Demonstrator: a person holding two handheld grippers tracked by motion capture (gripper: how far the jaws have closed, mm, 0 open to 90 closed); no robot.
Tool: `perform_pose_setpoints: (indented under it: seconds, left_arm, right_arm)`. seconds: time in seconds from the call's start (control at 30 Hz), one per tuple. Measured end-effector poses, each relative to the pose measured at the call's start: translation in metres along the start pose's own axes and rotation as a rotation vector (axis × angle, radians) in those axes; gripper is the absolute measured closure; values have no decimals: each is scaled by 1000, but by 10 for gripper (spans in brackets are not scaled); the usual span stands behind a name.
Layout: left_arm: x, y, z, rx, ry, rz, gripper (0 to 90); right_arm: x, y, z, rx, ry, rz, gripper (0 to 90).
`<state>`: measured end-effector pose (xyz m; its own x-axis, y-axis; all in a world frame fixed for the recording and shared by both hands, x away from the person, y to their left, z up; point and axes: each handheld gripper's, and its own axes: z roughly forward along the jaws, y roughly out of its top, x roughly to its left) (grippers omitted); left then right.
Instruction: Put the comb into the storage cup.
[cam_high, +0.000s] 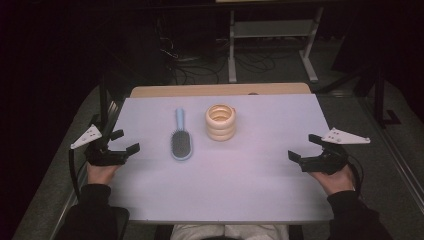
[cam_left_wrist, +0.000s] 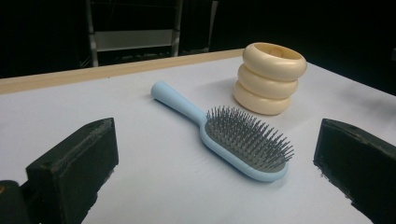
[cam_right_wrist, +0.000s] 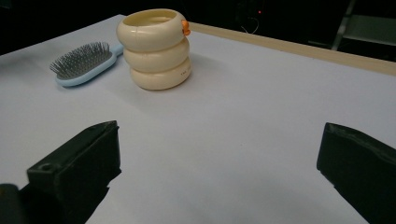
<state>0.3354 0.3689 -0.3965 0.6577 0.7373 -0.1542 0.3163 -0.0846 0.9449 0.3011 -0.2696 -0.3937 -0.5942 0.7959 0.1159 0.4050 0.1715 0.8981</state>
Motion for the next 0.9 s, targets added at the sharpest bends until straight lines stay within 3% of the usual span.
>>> perform_pose_setpoints:
  seconds: [0.17, 0.3, 0.57, 0.9]
  left_arm:
    - [-1, 0, -2, 10, -1, 5, 0]
    - [0, 2, 0, 4, -26, -12, 0]
    - [-1, 16, 0, 6, -25, 17, 0]
    - [5, 39, 9, 91, -28, 60, 0]
  right_arm:
    - [1, 0, -1, -1, 0, -2, 0]
    - [1, -1, 0, 0, 4, -3, 0]
    - [-1, -2, 1, 13, -2, -2, 0]
    - [-2, -4, 4, 27, -2, 1, 0]
